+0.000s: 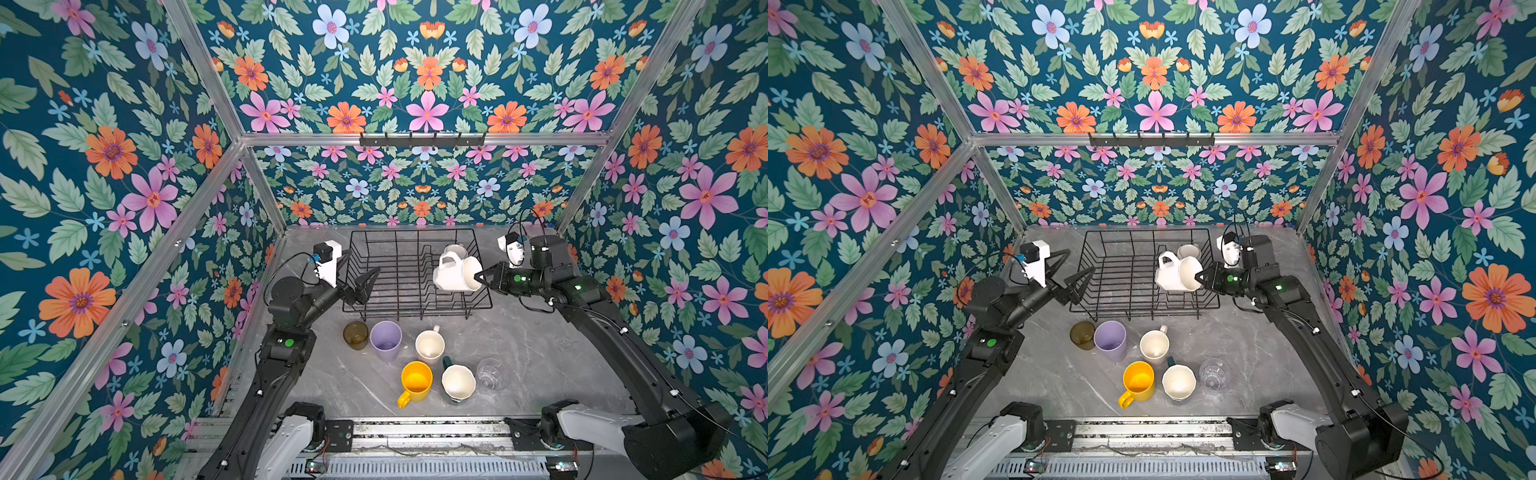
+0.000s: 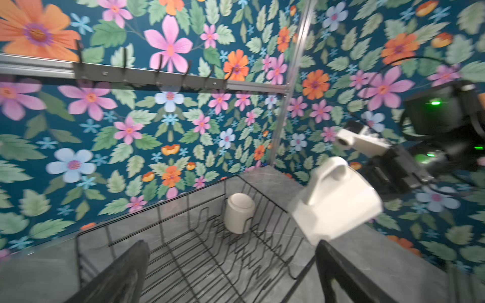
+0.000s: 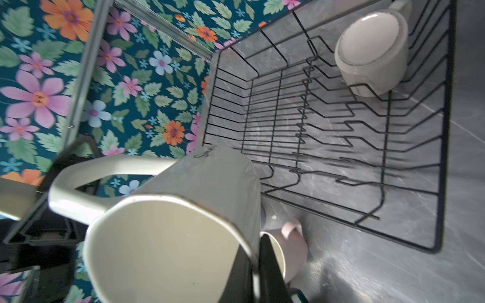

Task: Load cups into a dish rack
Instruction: Place the cup upside down at the dish rack.

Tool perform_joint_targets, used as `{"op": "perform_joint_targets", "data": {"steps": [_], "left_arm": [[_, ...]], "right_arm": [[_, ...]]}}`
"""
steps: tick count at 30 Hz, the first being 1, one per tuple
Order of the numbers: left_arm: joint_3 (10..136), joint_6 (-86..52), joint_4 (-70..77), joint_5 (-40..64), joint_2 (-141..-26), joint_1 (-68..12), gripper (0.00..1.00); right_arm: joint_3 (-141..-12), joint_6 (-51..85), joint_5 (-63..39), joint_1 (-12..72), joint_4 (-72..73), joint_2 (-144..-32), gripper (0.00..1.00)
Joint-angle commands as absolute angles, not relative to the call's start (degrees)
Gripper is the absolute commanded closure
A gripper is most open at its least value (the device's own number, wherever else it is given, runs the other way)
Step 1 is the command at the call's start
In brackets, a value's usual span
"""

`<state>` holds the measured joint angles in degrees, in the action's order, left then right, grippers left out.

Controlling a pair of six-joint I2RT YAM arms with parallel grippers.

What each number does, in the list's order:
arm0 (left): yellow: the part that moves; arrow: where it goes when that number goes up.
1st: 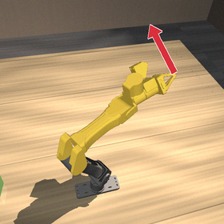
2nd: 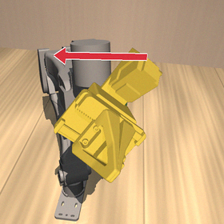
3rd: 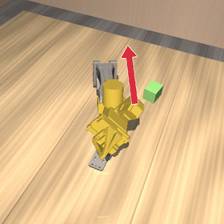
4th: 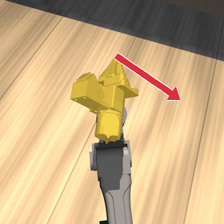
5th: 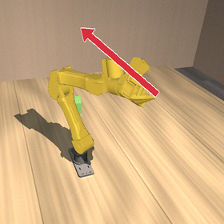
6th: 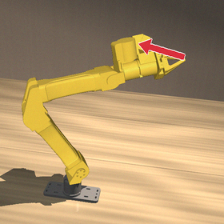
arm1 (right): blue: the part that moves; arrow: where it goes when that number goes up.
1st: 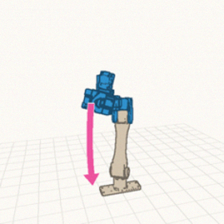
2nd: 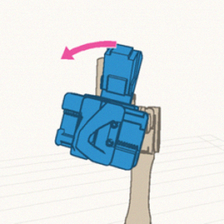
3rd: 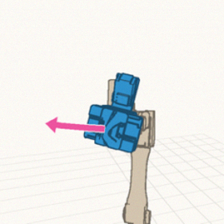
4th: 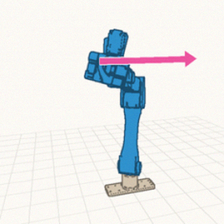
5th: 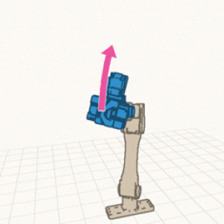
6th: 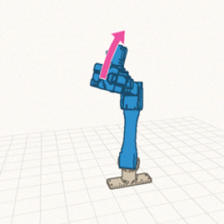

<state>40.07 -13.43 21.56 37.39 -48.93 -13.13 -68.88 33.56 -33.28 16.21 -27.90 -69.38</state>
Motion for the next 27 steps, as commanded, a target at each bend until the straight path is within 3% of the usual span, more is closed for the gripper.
{"op": "perform_joint_targets", "data": {"steps": [1, 11, 27], "left_arm": [[37.3, -25.0, 43.3, 48.7, -50.9, -13.1, 0.00], [36.9, -44.6, 71.5, 60.2, -61.6, -13.3, 0.01], [38.0, -38.8, 61.5, 59.3, -61.0, -14.4, 0.00]], "right_arm": [[-70.2, 37.4, -42.1, 15.4, -15.2, -70.5, 1.00], [-72.5, 42.8, -54.0, 15.3, -3.1, -74.7, 1.00], [-78.0, 43.0, -58.3, 22.8, -0.1, -78.2, 1.00]]}}
